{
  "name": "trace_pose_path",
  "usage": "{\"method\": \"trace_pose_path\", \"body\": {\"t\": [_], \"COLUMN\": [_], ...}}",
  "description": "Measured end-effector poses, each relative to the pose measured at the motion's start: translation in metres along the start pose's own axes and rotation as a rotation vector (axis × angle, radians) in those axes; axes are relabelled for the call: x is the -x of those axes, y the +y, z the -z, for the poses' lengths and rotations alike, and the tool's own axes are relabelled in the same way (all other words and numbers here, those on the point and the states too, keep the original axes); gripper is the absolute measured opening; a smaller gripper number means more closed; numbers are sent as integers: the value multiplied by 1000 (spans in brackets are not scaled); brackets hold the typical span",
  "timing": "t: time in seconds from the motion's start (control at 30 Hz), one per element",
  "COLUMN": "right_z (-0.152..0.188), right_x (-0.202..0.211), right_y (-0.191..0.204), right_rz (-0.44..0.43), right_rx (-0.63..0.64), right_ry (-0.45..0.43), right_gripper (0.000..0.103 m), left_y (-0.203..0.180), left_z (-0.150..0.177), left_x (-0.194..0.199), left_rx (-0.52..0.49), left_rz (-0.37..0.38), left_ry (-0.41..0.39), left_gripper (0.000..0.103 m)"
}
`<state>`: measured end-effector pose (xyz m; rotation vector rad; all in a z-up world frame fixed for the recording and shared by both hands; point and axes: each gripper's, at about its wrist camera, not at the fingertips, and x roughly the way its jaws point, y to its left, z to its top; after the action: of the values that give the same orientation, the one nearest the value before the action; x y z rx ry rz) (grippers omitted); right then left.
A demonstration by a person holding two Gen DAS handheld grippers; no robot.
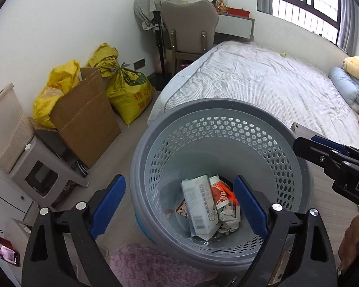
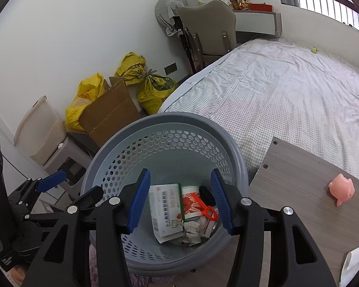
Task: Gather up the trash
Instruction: 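Open both grippers to drop the medicine box and scoop into the basket, then move both grippers back over the table toward the cloth and pig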
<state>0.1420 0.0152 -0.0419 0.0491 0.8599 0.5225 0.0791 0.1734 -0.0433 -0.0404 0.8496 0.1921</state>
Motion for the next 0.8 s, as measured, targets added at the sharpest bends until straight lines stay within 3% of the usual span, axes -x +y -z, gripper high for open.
{"method": "trace_pose_path", "body": {"t": [0.37,0.8], "right_z": [9,23], "right_x": [21,58], "right_y": [7,5], "right_rz": [87,174], "right_rx": [32,42], "right_ry": [-50,-107], "right_gripper": [62,62], "left_y": [5,-10], "left_z": [4,7], "left_x": [14,38], "left_rx": [25,1], "left_rz": [-24,-15], "left_ry": [-23,-50], "left_gripper": [95,95]}}
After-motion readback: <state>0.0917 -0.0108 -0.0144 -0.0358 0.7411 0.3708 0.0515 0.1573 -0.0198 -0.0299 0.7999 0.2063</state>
